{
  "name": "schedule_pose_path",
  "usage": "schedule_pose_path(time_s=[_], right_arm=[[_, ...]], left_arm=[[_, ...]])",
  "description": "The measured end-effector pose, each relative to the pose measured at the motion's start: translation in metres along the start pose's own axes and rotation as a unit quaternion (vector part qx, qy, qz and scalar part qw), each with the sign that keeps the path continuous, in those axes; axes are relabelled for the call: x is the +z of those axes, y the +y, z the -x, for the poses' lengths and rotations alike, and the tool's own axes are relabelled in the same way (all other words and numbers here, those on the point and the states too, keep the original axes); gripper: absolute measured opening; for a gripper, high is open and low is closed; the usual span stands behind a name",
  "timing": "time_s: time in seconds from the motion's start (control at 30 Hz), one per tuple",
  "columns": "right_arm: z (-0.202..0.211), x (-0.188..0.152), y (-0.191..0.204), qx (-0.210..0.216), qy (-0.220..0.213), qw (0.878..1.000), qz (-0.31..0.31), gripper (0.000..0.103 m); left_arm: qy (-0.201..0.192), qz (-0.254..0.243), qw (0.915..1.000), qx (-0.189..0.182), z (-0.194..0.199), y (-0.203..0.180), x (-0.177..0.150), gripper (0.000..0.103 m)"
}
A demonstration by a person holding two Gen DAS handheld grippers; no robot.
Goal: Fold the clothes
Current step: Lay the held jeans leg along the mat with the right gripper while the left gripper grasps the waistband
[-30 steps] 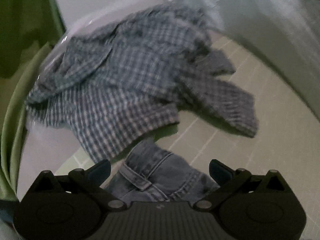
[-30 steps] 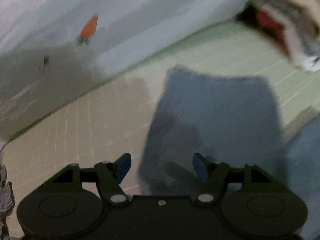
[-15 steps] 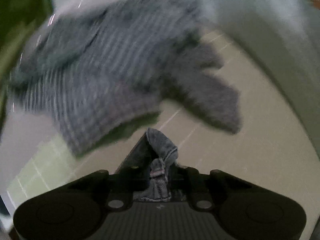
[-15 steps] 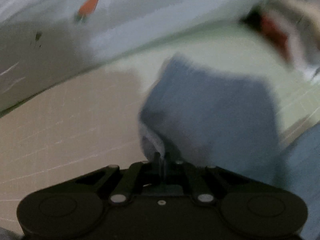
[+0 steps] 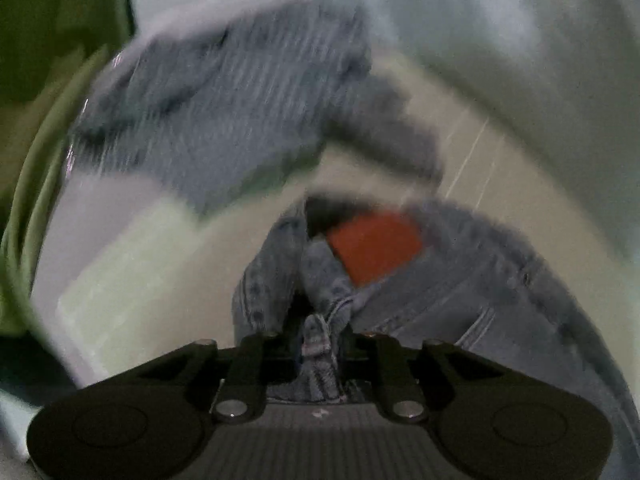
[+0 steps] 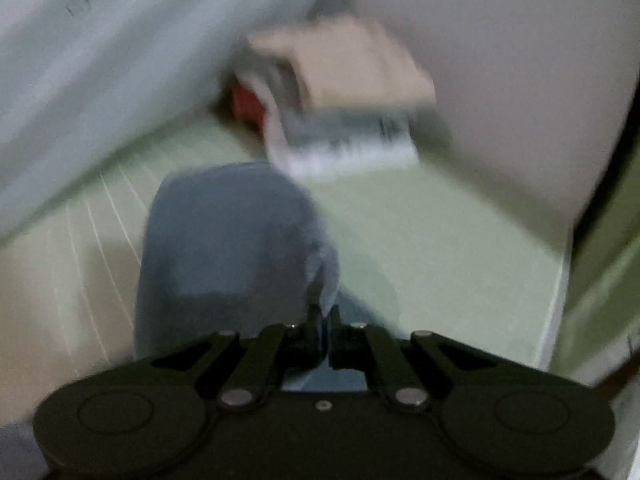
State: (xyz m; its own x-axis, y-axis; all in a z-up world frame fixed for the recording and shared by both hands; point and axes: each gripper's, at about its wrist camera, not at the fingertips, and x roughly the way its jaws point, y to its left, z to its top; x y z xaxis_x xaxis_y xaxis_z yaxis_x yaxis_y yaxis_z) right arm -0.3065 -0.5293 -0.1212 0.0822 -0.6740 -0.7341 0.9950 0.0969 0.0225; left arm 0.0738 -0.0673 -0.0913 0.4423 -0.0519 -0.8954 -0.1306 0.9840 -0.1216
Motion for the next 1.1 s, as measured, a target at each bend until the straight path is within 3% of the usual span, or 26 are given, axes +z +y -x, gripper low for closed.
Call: schedule_pose_path(time_s=[0.03, 0.1, 0.17, 0.27, 0.37, 0.4, 0.53, 0.63, 0.73, 0.8, 0.87, 0.9, 0.93, 1.0, 1.1], right_arm=[[-0.002, -0.003, -0.012, -0.007, 0.007, 1.000, -0.008, 0.003], [-0.005, -0.009, -0.036, -0.021, 0.022, 0.999, -0.025, 0.003], [-0.004, -0.006, -0.037, -0.015, 0.023, 0.999, -0.034, 0.003], [-0.002, -0.001, -0.037, -0.003, 0.022, 0.999, -0.046, 0.003], [0.000, 0.006, -0.032, 0.008, 0.013, 0.999, -0.051, 0.003], [-0.003, 0.008, -0.030, 0.011, 0.012, 0.998, -0.055, 0.003], [-0.015, 0.015, -0.022, 0.017, 0.013, 0.997, -0.074, 0.003], [-0.020, 0.020, -0.019, 0.015, 0.018, 0.995, -0.094, 0.003], [-0.026, 0.023, -0.016, 0.009, 0.028, 0.993, -0.111, 0.003], [-0.024, 0.024, -0.014, 0.006, 0.023, 0.994, -0.111, 0.003], [-0.020, 0.025, -0.013, 0.002, 0.009, 0.994, -0.110, 0.003], [-0.017, 0.026, -0.013, 0.001, 0.002, 0.994, -0.110, 0.003], [-0.013, 0.029, -0.011, 0.001, -0.006, 0.994, -0.107, 0.003], [-0.005, 0.037, -0.005, 0.000, -0.020, 0.995, -0.101, 0.003], [0.008, 0.058, 0.010, 0.013, -0.045, 0.995, -0.089, 0.003]], left_arm=[[0.008, -0.002, 0.9999, 0.008, -0.002, 0.000, -0.007, 0.028], [-0.014, -0.009, 0.9998, 0.008, 0.007, -0.004, -0.005, 0.037], [-0.046, -0.018, 0.9988, 0.009, 0.019, -0.009, 0.001, 0.060], [-0.099, -0.039, 0.9942, 0.014, 0.034, -0.024, 0.016, 0.071], [-0.128, -0.077, 0.9887, -0.014, 0.035, -0.047, 0.031, 0.088], [-0.132, -0.088, 0.9872, -0.020, 0.031, -0.055, 0.036, 0.088], [-0.092, -0.124, 0.9877, -0.024, -0.010, -0.083, 0.054, 0.088], [-0.055, -0.141, 0.9884, 0.016, -0.040, -0.095, 0.066, 0.088], [-0.020, -0.148, 0.9886, 0.017, -0.059, -0.097, 0.069, 0.088], [-0.018, -0.144, 0.9894, 0.013, -0.061, -0.092, 0.068, 0.085], [-0.025, -0.133, 0.9908, 0.005, -0.058, -0.086, 0.066, 0.049], [-0.027, -0.123, 0.9920, 0.004, -0.054, -0.082, 0.067, 0.040], [-0.030, -0.114, 0.9931, 0.002, -0.049, -0.078, 0.069, 0.018], [-0.035, -0.091, 0.9952, -0.006, -0.040, -0.070, 0.073, 0.014], [-0.045, -0.048, 0.9967, -0.047, -0.027, -0.064, 0.097, 0.013]])
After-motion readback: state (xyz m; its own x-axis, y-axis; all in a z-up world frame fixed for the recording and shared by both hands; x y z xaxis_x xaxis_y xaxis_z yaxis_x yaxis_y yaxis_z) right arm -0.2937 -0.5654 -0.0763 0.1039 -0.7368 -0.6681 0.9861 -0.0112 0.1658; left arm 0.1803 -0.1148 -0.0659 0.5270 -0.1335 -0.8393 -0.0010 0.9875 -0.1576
